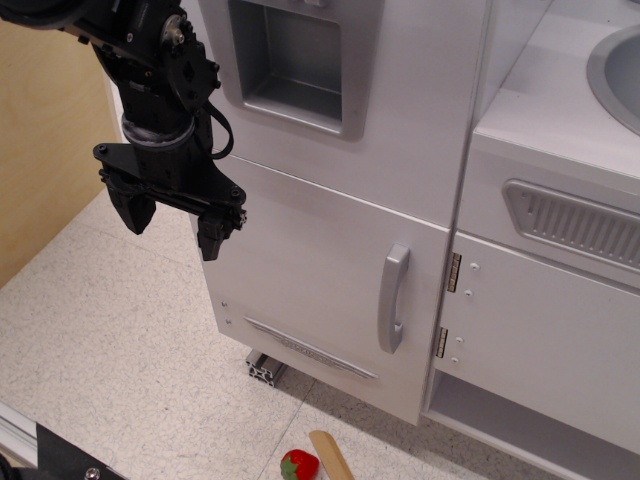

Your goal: Open low fridge

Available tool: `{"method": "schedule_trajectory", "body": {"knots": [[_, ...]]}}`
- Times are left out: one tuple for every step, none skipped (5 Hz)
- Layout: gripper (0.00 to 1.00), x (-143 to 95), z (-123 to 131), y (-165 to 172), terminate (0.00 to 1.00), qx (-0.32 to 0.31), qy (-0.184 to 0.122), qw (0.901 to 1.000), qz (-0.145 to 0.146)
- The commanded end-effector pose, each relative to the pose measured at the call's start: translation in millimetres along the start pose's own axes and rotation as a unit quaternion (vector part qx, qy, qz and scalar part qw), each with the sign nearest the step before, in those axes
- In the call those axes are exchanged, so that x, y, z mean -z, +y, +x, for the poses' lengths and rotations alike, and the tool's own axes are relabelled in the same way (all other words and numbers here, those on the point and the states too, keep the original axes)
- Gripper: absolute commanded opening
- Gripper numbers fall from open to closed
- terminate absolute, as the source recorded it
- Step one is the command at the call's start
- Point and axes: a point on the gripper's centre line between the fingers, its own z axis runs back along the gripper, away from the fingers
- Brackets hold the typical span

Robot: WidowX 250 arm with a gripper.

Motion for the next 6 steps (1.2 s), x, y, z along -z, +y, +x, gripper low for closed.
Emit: {"method": "schedule_trajectory", "body": {"knots": [[1.00,0,0,0,0.00,0.000,0.000,1.0000,0.000],[1.00,1,9,-36,0.00,0.011,0.021,0.9996,-0.017],[1.00,2,9,-69,0.00,0.026,0.018,0.9991,-0.028],[1.00,6,8,-105,0.00,0.042,0.009,0.9982,-0.042],[1.00,14,12,-132,0.00,0.053,-0.022,0.9969,-0.054],[1.00,25,24,-145,0.00,0.056,-0.052,0.9958,-0.051]]}}
